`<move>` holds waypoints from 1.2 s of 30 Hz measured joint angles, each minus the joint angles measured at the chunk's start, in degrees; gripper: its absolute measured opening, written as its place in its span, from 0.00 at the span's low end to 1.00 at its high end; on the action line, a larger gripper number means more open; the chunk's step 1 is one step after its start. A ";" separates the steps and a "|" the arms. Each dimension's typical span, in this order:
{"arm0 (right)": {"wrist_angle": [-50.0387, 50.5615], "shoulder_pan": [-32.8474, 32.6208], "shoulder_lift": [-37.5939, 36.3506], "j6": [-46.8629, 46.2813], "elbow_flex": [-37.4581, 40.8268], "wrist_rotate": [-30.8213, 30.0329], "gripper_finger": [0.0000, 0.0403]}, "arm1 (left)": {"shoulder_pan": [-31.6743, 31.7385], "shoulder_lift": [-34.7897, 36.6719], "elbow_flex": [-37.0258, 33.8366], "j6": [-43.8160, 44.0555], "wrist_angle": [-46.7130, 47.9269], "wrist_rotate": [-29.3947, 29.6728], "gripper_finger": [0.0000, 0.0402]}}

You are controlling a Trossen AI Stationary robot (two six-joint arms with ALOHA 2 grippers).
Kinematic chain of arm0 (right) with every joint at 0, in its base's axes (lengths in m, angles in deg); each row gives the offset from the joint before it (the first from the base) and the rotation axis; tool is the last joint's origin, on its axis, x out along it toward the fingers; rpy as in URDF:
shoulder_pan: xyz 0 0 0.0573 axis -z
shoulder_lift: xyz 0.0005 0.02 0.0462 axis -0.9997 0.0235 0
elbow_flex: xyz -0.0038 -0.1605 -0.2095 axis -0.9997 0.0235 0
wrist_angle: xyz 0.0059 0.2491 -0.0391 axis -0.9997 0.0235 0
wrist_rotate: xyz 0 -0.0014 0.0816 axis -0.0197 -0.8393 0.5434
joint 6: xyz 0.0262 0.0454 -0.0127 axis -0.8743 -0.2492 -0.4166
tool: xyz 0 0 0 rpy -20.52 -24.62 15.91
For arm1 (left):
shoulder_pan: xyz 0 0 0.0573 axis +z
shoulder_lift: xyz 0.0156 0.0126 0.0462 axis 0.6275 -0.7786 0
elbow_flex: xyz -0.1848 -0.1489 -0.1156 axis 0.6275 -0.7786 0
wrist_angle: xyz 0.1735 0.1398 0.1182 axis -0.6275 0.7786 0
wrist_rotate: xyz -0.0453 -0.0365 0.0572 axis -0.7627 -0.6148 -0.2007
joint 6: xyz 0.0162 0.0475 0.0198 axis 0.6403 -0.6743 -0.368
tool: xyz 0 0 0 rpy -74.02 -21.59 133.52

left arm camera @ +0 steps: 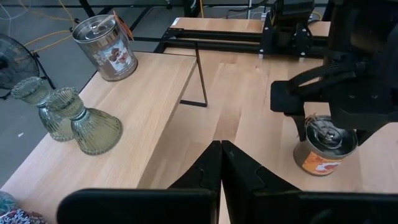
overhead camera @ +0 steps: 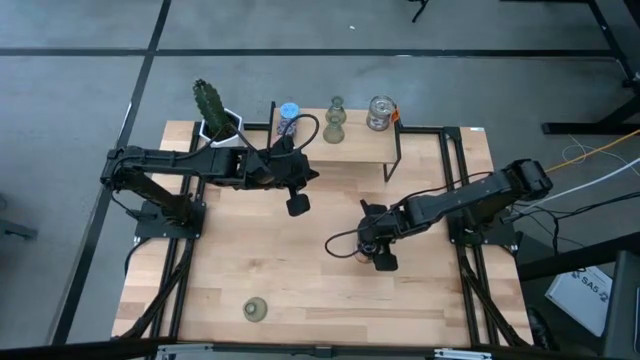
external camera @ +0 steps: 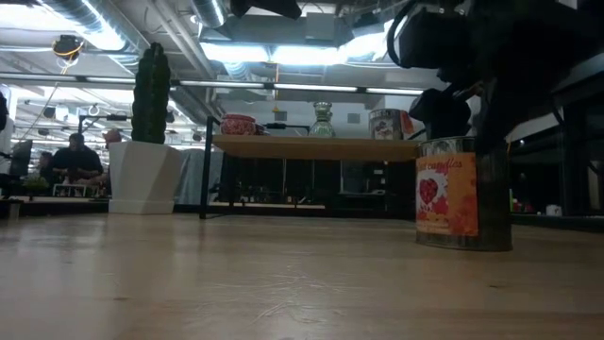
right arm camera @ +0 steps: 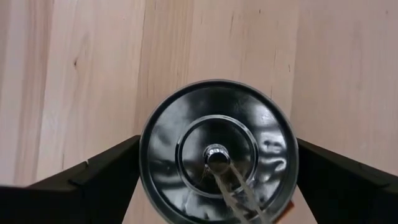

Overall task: Pick & Place candle stick holders
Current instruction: Put the silver scented candle aligned with the silver scented candle on the shelf

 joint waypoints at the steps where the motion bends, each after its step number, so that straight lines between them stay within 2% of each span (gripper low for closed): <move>1: 0.00 0.00 0.09 0.21 0.00 0.00 0.96 | 0.01 0.00 0.00 0.00 0.01 0.02 0.00; 24: 0.08 0.00 0.52 0.39 -0.02 -0.09 0.96 | -0.01 0.00 0.00 -0.61 0.02 -0.42 0.00; 31: 0.13 0.00 0.52 -0.11 -0.02 -0.24 0.90 | -0.02 0.00 0.00 -0.92 0.02 -0.42 0.00; 36: 0.15 0.00 0.43 -0.23 0.00 -0.25 0.90 | 0.00 0.69 0.00 -0.90 -0.82 -0.44 0.00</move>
